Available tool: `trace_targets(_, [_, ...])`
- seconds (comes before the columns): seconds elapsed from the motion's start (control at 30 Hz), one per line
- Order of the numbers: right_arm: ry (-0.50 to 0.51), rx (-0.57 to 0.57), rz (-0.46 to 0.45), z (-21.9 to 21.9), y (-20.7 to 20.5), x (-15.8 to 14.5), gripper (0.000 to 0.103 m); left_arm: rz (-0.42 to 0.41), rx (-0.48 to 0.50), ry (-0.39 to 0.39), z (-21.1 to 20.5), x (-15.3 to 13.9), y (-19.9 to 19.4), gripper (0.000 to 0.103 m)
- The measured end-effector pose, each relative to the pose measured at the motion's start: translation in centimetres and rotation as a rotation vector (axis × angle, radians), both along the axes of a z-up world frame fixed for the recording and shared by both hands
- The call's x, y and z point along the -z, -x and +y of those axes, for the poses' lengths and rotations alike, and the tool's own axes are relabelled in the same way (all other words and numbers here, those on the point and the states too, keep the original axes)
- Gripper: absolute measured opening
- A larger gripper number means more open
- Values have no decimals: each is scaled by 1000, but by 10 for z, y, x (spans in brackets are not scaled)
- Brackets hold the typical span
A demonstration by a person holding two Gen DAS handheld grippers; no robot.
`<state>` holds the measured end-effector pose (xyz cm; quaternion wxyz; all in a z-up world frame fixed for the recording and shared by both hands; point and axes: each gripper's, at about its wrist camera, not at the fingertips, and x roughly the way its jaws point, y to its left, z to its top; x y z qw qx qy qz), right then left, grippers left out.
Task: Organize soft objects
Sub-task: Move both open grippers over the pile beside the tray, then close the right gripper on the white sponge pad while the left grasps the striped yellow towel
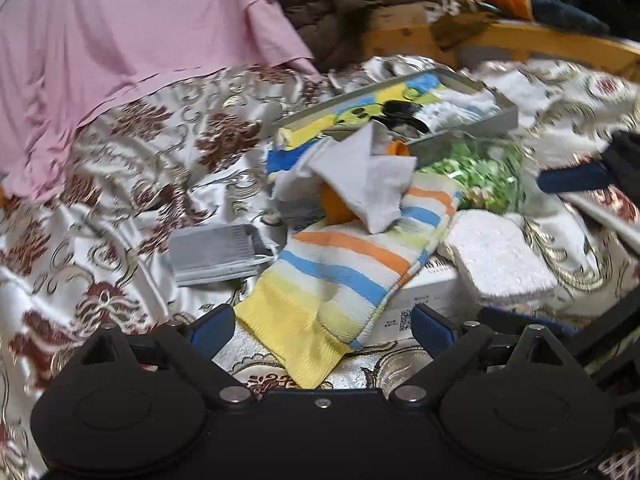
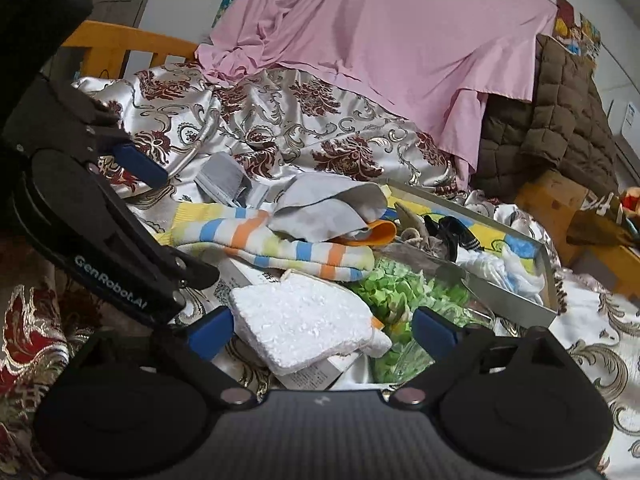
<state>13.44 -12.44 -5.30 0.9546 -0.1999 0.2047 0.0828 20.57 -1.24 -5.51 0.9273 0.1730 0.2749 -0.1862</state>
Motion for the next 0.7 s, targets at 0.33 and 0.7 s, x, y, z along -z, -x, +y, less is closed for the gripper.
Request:
trace_targets(0.33, [-11, -21, 21, 0, -2, 1, 78, 29, 14, 29, 7, 3, -9, 77])
trace_targets(0.7, [-36, -44, 70, 0, -6, 2, 71, 62, 70, 34, 0, 7, -5, 44])
